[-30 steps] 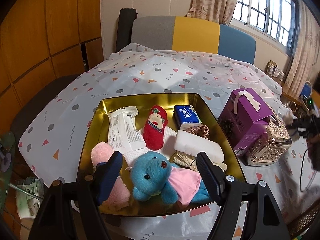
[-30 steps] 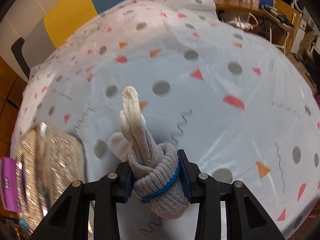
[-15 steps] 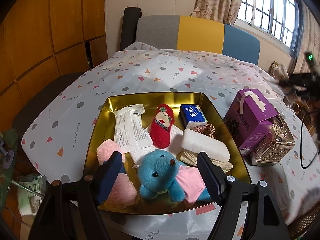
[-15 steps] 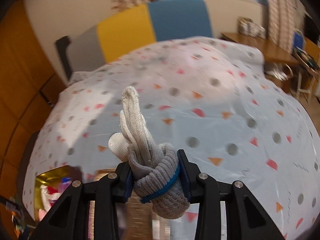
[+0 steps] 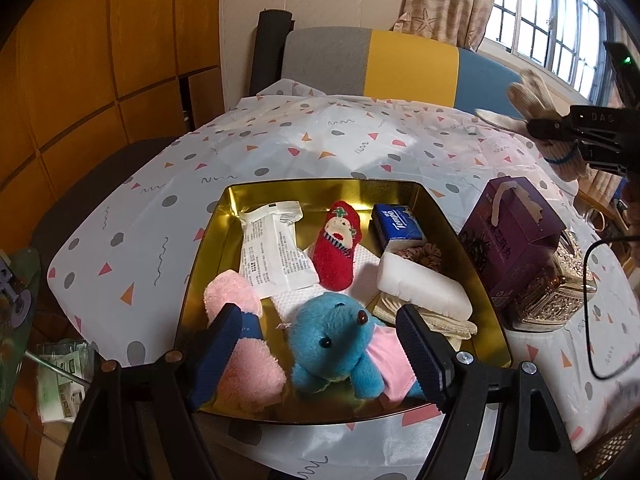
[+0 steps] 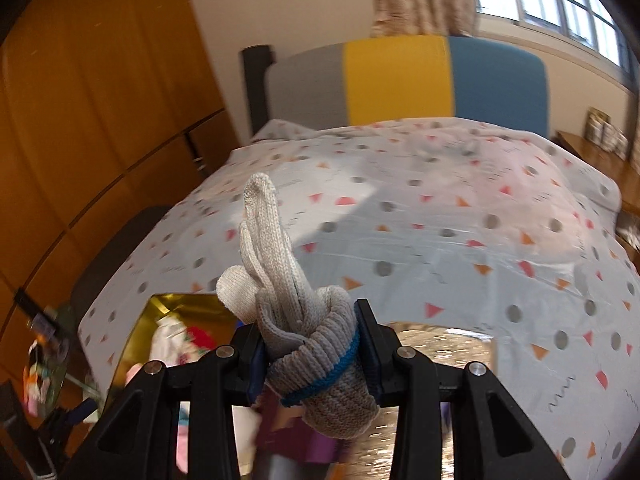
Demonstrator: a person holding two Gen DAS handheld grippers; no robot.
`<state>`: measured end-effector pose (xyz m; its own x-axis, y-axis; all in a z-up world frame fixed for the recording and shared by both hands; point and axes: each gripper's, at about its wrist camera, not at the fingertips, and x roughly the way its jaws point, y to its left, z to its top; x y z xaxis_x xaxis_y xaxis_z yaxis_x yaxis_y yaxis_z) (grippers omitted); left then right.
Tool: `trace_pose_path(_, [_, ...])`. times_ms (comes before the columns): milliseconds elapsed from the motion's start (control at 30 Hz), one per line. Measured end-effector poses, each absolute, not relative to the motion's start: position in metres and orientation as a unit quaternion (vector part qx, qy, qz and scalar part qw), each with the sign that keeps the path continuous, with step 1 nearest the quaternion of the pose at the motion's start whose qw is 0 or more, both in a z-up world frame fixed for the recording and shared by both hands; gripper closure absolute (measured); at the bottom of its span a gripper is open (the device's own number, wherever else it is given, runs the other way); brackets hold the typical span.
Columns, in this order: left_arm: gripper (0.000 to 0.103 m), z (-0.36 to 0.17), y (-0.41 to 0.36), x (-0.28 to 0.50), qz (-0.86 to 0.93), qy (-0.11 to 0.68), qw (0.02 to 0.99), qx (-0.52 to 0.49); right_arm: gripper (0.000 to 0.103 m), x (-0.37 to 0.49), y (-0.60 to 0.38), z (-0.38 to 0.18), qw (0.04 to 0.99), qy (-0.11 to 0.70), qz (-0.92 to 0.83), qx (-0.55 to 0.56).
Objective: Organize soft objects
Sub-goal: 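Carry the white knit gloves toward the gold tray with the right gripper, then lower the white gloves into the gold tray and open the right gripper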
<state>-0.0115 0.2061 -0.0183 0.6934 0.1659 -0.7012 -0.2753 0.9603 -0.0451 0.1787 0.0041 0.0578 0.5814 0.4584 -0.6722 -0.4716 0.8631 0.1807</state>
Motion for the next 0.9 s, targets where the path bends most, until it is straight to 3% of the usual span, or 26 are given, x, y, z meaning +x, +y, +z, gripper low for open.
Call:
trace_pose_path(300, [0.023,-0.019,0.234,-0.022,0.152,0.368,0.912,-0.096,0.065,0.141,0.078,0.030,0.851,0.398,0.339,-0.049])
trace_pose_path(900, [0.023,-0.028,0.273,-0.037,0.193,0.366,0.902,-0.124,0.060,0.122,0.199,-0.097,0.788,0.479,0.349,-0.167])
